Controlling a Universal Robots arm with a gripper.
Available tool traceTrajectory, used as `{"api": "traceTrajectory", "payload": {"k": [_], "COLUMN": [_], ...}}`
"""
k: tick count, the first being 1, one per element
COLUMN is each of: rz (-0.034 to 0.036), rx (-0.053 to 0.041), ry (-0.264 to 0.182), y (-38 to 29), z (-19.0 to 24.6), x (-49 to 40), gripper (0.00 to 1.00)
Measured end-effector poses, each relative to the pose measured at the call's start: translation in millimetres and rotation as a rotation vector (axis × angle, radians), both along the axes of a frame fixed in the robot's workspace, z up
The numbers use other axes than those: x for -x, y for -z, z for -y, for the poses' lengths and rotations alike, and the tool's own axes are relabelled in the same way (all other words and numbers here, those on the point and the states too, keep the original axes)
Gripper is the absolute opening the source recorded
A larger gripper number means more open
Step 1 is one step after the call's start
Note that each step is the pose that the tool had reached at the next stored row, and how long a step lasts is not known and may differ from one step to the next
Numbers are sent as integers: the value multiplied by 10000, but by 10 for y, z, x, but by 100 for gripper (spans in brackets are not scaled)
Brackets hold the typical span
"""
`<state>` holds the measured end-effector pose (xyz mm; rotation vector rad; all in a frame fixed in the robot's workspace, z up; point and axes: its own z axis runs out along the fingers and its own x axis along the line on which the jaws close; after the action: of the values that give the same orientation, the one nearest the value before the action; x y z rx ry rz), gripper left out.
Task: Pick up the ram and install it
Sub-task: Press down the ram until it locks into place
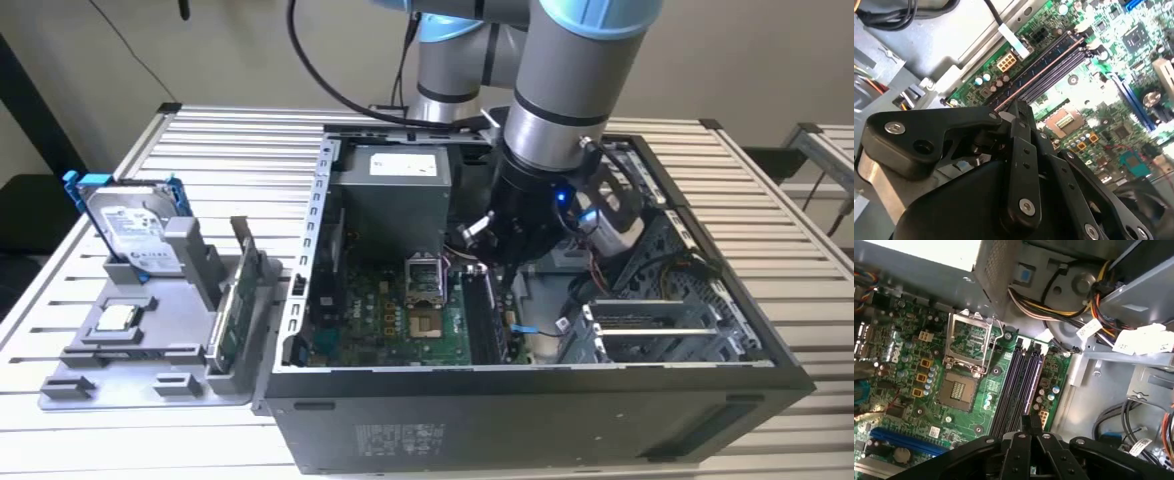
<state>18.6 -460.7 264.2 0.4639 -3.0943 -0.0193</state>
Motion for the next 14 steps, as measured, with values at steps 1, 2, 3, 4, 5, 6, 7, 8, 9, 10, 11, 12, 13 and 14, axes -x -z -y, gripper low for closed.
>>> {"api": "traceTrajectory", "payload": {"k": [1, 2, 3, 4, 5, 6, 7, 8, 9, 10, 11, 12, 13, 14], "rz": [0, 0, 0, 0, 0, 0, 0, 0, 1, 1, 1, 1, 1, 1], "rx": [-1, -1, -1, 0, -1, -1, 0, 0, -1, 0, 0, 0, -1, -1], "ry": [-183, -363, -543, -722, -905, -1086, -1264, -1445, -1614, -1785, -1967, -2129, -2282, -2443], "y": [0, 0, 0, 0, 0, 0, 0, 0, 0, 0, 0, 0, 1, 0], "z": [0, 0, 0, 0, 0, 0, 0, 0, 0, 0, 0, 0, 0, 0], "x": [0, 0, 0, 0, 0, 0, 0, 0, 0, 0, 0, 0, 0, 0], "gripper": [11, 11, 11, 11, 11, 11, 11, 11, 11, 11, 11, 11, 11, 11]}}
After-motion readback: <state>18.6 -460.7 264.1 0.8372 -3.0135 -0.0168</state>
